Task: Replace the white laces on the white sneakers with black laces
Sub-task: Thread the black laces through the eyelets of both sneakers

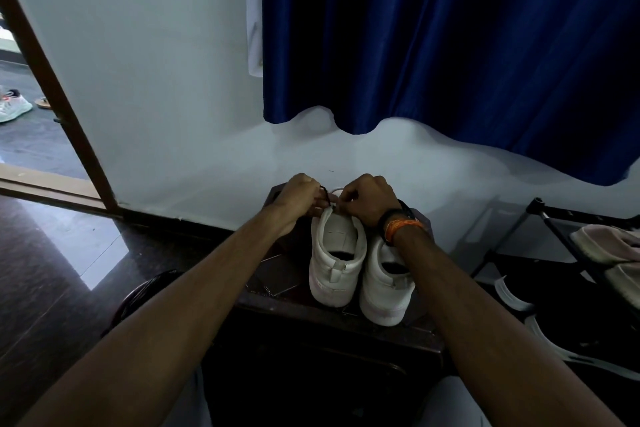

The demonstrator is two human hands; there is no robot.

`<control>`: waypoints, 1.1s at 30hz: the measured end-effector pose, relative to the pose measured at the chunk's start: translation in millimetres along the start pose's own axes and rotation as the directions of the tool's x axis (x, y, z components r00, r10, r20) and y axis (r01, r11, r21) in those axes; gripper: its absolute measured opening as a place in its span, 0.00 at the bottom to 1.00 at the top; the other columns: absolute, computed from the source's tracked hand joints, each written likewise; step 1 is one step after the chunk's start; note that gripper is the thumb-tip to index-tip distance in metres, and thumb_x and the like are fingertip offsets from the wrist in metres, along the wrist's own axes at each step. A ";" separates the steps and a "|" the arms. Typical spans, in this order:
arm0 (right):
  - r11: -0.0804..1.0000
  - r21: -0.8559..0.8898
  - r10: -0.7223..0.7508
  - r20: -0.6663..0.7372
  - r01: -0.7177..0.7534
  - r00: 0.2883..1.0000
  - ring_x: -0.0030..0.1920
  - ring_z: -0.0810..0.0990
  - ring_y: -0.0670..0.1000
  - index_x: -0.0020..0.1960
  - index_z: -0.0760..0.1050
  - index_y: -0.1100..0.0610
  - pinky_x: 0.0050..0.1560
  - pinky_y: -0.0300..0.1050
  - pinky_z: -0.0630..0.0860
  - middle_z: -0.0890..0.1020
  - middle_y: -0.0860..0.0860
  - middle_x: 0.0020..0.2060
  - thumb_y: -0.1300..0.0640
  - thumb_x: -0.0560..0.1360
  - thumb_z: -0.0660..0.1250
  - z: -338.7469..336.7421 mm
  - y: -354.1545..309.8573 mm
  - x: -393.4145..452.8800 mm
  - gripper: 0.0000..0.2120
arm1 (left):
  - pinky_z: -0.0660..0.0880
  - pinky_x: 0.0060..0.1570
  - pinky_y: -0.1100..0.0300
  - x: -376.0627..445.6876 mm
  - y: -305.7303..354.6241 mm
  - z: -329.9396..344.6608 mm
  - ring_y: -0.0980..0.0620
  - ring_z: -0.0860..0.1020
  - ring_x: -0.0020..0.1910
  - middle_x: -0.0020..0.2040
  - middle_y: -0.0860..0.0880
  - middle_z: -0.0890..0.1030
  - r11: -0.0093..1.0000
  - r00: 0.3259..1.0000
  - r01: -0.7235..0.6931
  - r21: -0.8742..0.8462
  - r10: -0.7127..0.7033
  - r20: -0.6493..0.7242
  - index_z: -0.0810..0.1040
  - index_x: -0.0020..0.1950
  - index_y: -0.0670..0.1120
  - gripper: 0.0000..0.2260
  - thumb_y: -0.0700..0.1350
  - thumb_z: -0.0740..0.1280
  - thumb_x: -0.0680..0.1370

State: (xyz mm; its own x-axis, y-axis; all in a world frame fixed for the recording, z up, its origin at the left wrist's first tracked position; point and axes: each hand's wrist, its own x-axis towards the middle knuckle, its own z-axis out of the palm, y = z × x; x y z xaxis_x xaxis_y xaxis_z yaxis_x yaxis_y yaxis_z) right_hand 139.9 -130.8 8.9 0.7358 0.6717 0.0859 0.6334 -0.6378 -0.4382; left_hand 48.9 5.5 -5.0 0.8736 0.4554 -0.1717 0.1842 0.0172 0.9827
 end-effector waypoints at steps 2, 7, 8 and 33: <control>0.998 0.061 -0.012 -0.028 0.013 1.000 0.48 0.80 0.49 0.46 0.86 0.52 0.46 0.42 0.72 0.86 0.50 0.45 0.51 0.73 0.75 -5.0 -2.3 -2.0 0.05 | 0.75 0.27 0.65 1.6 -4.1 5.3 0.52 0.81 0.33 0.40 0.41 0.84 1.000 1.000 -0.010 0.000 0.010 -0.018 0.75 0.40 0.37 0.12 0.33 0.56 0.80; 0.979 0.150 -0.144 0.044 0.136 0.989 0.48 0.82 0.47 0.50 0.86 0.50 0.57 0.46 0.79 0.87 0.47 0.49 0.61 0.72 0.69 -10.9 -20.5 -19.0 0.11 | 0.65 0.22 0.65 12.4 -2.0 2.8 0.53 0.69 0.26 0.26 0.48 0.69 0.993 0.999 -0.032 0.116 0.037 -0.036 0.66 0.31 0.43 0.15 0.29 0.53 0.75; 0.980 0.135 -0.152 0.054 0.144 0.987 0.49 0.82 0.48 0.51 0.86 0.51 0.57 0.47 0.78 0.86 0.48 0.50 0.63 0.71 0.68 -9.1 -23.5 -23.0 0.14 | 0.64 0.23 0.65 13.7 -0.4 1.9 0.52 0.68 0.27 0.27 0.46 0.68 0.986 0.999 -0.043 0.158 0.047 -0.017 0.65 0.31 0.43 0.14 0.29 0.53 0.74; 0.934 0.338 0.142 -0.048 -0.117 0.989 0.54 0.84 0.54 0.55 0.85 0.54 0.64 0.51 0.78 0.87 0.52 0.47 0.61 0.73 0.71 -22.3 6.3 -22.7 0.11 | 0.82 0.49 0.57 8.5 77.6 -14.0 0.47 0.84 0.45 0.48 0.38 0.84 0.921 0.926 -0.360 -0.150 0.373 0.062 0.80 0.56 0.32 0.10 0.32 0.72 0.76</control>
State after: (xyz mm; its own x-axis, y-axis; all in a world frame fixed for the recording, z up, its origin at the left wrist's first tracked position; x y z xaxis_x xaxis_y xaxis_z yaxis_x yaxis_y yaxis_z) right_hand 132.5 -158.5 24.2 0.8288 0.5557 0.0659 0.4242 -0.5472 -0.7215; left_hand 64.4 23.2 70.8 0.9054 0.3730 0.2030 -0.2131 -0.0143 0.9769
